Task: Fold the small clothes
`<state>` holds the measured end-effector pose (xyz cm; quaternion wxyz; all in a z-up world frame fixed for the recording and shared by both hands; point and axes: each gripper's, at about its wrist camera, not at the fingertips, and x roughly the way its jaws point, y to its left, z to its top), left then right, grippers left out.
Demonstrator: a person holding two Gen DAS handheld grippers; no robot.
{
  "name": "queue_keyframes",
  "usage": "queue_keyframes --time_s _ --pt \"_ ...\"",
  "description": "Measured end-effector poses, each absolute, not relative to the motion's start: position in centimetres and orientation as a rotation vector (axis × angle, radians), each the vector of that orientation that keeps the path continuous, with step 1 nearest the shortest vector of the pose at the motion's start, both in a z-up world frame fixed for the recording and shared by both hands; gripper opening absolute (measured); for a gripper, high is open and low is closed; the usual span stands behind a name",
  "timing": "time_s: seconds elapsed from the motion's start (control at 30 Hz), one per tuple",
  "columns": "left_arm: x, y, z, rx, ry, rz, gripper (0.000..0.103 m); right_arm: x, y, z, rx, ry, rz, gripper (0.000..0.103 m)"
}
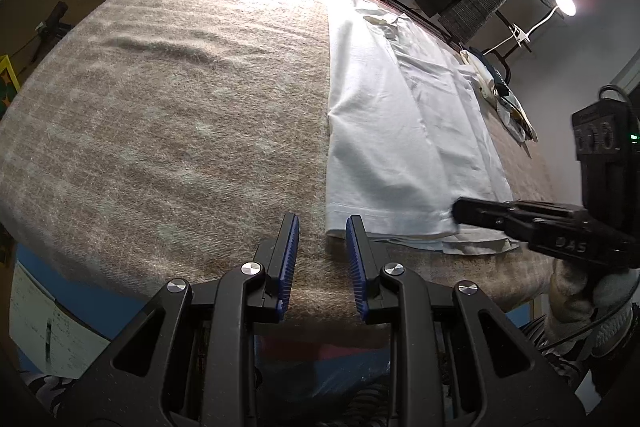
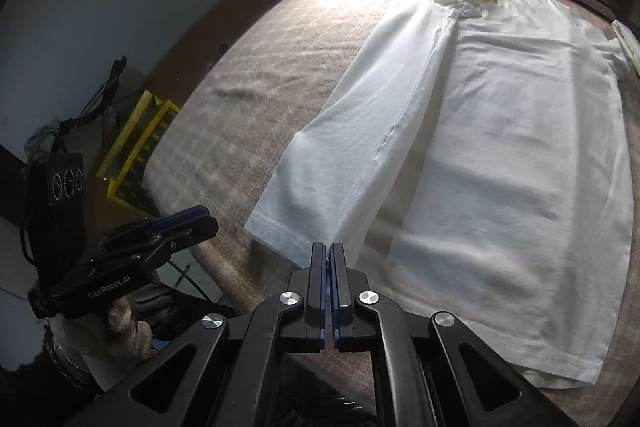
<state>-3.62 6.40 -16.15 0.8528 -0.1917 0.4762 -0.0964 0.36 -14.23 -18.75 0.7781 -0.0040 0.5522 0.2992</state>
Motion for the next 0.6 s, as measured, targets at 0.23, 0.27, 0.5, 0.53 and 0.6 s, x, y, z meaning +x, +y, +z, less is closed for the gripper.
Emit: queue_keyframes --time_s 0.23,0.27,0.5,0.53,0.6 --pt "-3.2 7.0 -16.8 -0.453 1.018 -0.200 0.036 1.4 -17.9 -19.8 0.307 1.249 0.688 0.000" --pt "-2.9 7.1 -17.0 -0.473 1.026 -0.201 0.036 1.4 -18.6 -20.1 0.317 1.249 0.675 0.000" --pt "-1.1 6.3 -18.5 -0.567 1.091 -0.251 0.036 2.0 -19.7 -22.3 0.362 1.291 0.655 0.000" --pt "-0.8 6.3 -18.8 -0.587 1.102 -0.256 0.036 2.0 -19.7 -22.3 0.373 1.287 0.659 0.000" --pt "-0.4 6.3 -19.5 -0.633 1.120 -0.262 0.036 2.3 -19.7 -22.6 0.410 1.288 0.678 0.000"
